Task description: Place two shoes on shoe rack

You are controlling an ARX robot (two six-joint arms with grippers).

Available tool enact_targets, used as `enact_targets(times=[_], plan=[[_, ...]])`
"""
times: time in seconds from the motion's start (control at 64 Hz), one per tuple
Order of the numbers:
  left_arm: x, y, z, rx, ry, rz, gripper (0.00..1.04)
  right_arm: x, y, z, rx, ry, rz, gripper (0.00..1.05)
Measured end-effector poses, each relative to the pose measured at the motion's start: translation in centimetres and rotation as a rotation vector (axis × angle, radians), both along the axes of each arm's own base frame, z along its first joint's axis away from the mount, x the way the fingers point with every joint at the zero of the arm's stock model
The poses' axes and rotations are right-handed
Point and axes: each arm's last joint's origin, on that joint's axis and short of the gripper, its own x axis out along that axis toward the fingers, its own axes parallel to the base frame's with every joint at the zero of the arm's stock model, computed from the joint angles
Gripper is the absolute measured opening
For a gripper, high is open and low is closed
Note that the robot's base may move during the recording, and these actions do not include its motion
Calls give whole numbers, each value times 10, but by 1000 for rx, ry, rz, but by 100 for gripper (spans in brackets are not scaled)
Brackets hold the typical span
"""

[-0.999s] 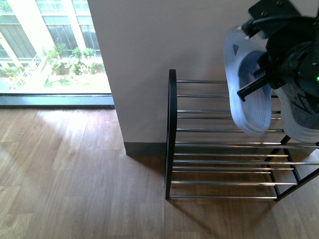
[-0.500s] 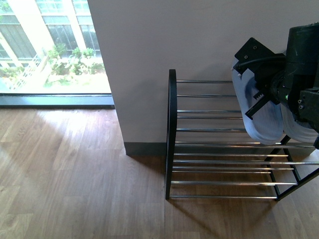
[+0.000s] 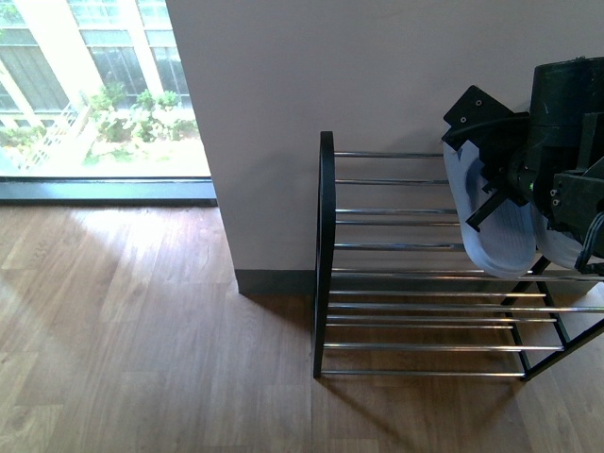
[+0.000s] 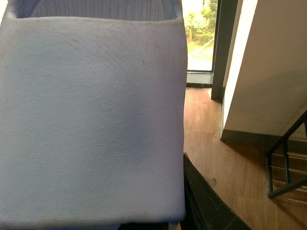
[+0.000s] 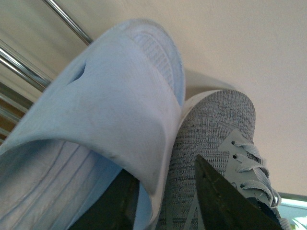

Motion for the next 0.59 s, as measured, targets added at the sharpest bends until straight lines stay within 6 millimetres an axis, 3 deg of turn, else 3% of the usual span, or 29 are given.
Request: enact_targets(times=[0.125,0.234,0.593], plan=[[0,0,0,0,0,0,2,-26,2,40,156,3,74,72],[0,0,0,0,0,0,2,-61,-6,79,307,36,144,97],[0,0,0,0,0,0,2,-117,-60,141,650,-61,73,96]])
